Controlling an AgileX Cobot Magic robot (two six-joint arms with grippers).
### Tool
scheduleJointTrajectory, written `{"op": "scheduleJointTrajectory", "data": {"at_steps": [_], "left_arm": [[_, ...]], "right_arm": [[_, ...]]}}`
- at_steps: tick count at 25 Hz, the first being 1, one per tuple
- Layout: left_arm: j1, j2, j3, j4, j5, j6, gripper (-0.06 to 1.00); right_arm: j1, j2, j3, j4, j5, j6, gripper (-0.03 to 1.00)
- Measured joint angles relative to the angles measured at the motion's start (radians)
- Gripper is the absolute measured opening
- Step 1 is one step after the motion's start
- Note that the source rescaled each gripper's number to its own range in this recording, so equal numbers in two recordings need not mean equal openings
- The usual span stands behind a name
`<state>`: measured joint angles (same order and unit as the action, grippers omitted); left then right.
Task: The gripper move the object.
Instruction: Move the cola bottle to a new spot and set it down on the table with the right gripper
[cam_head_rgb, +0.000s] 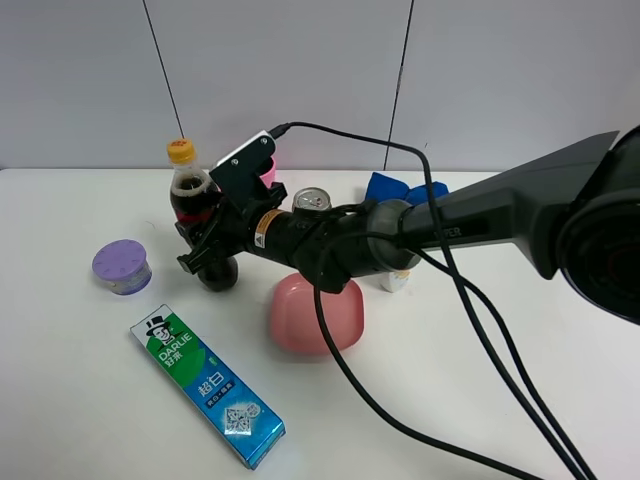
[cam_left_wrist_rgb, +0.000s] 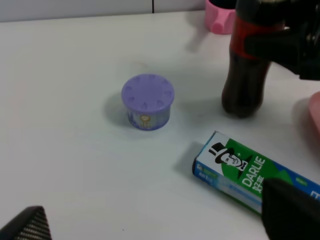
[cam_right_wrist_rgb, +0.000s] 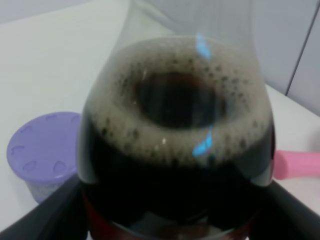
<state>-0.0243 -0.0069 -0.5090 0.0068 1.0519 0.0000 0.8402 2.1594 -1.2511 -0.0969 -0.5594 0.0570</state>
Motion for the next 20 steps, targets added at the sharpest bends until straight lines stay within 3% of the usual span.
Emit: {"op": "scheduleJointTrajectory", "data": {"at_steps": [13,18,20], "left_arm": [[0.000,0.000,0.000,0.000,0.000,0.000,1.00],[0.000,0.000,0.000,0.000,0.000,0.000,1.00],[0.000,0.000,0.000,0.000,0.000,0.000,1.00]], "right_arm": [[0.010,0.010,0.000,0.000,-0.030,0.000,0.01],[0.010,0.007,-0.008,0.018,-0.095,0.000,0.40],[0.010,0.007,-0.008,0.029,-0.100,0.000,0.47]]}}
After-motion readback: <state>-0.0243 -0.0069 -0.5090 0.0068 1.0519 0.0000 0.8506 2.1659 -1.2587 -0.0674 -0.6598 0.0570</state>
